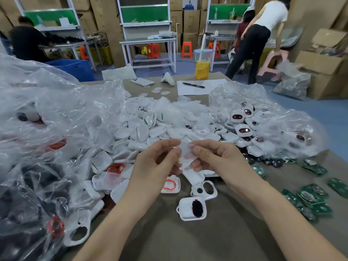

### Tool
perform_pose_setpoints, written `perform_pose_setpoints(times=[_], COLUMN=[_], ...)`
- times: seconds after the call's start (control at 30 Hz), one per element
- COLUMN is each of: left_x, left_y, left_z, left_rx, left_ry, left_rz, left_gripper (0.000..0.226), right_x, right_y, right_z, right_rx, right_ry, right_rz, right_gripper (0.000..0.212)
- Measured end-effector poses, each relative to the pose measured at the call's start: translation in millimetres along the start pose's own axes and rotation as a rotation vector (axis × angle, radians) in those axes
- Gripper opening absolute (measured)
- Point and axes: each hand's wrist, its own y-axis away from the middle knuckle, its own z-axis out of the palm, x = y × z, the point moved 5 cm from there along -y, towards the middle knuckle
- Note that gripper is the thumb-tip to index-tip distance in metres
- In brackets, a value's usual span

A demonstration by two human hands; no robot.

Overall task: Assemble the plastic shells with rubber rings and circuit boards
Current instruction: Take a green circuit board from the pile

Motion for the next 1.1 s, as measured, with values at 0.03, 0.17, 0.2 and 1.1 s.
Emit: perform_pose_setpoints(times=[0.03,0.17,0.2,1.1], left_x=[-0.6,-0.6,-0.2,2.6], left_y=[-0.5,0.1,0.7,6.2], left_z=[-0.2,0.3,0.6,7.3], left_rx=[-0.005,-0.015,-0.022,-0.136], left_ry=[0.012,0.045,0.051,-0.075], left_rz=[-0.012,-0.021,-0.017,0.064], left_gripper=[0.015,0.014,0.014,0.020], right_x=[1.4,3.9,4.5,3.6], right_y=[-0.3,-1.7,-1.9,-1.1], right_z=[-0.2,-0.6,-0.5,1.0], right_rx=[-0.008,-0.036,-0.041,-0.010], right_ry=[-0.018,-0.080,-0.092,-0.067], right_rz=[0.008,0.044,0.051,-0.033], right_gripper=[0.022,0.024,0.024,0.020])
